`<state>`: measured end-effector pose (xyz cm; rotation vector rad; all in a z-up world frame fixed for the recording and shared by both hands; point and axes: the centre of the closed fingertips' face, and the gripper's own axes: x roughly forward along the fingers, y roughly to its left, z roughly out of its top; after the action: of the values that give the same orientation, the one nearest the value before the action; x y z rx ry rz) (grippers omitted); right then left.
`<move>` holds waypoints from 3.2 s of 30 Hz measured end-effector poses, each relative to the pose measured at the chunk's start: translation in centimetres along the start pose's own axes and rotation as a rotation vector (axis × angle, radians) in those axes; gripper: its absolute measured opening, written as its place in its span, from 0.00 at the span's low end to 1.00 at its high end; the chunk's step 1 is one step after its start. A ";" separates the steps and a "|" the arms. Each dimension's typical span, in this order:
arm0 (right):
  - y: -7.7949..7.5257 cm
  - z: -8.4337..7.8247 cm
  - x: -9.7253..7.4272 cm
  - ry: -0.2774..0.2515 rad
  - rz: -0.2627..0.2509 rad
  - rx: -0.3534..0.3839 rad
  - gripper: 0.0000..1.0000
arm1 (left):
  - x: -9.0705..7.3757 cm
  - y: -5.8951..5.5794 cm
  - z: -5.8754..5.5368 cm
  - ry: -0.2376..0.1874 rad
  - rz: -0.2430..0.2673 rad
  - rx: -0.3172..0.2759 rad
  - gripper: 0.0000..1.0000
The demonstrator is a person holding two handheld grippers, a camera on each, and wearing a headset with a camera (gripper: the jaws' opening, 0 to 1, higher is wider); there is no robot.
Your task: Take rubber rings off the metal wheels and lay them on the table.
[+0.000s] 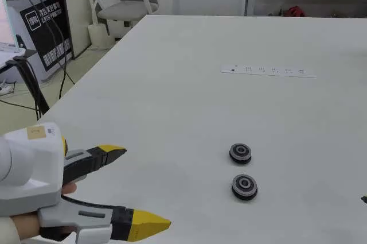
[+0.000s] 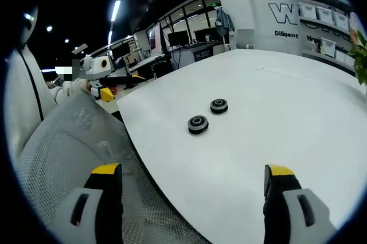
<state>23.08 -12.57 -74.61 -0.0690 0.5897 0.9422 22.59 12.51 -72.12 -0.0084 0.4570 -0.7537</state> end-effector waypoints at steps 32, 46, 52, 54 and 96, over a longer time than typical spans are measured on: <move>0.3 -0.3 0.0 0.031 0.008 -0.042 1.00 | -0.1 0.1 0.1 -0.009 0.018 0.007 1.00; -0.3 -0.4 -0.1 0.024 -0.014 -0.036 0.98 | 0.1 -0.3 -0.1 0.006 -0.006 0.013 1.00; -0.4 -0.5 -0.2 0.022 -0.026 -0.031 0.97 | 0.1 -0.5 -0.2 0.009 -0.018 0.017 1.00; -0.5 -0.4 -0.3 0.019 -0.031 -0.030 0.97 | 0.1 -0.5 -0.2 0.006 -0.022 0.015 1.00; -1.6 0.5 -1.1 0.024 -0.014 -0.041 0.94 | 0.1 -1.5 0.8 0.057 -0.069 0.118 1.00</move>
<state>24.03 -14.17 -73.97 -0.1212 0.5919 0.9407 22.04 11.23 -71.17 0.1085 0.4673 -0.8491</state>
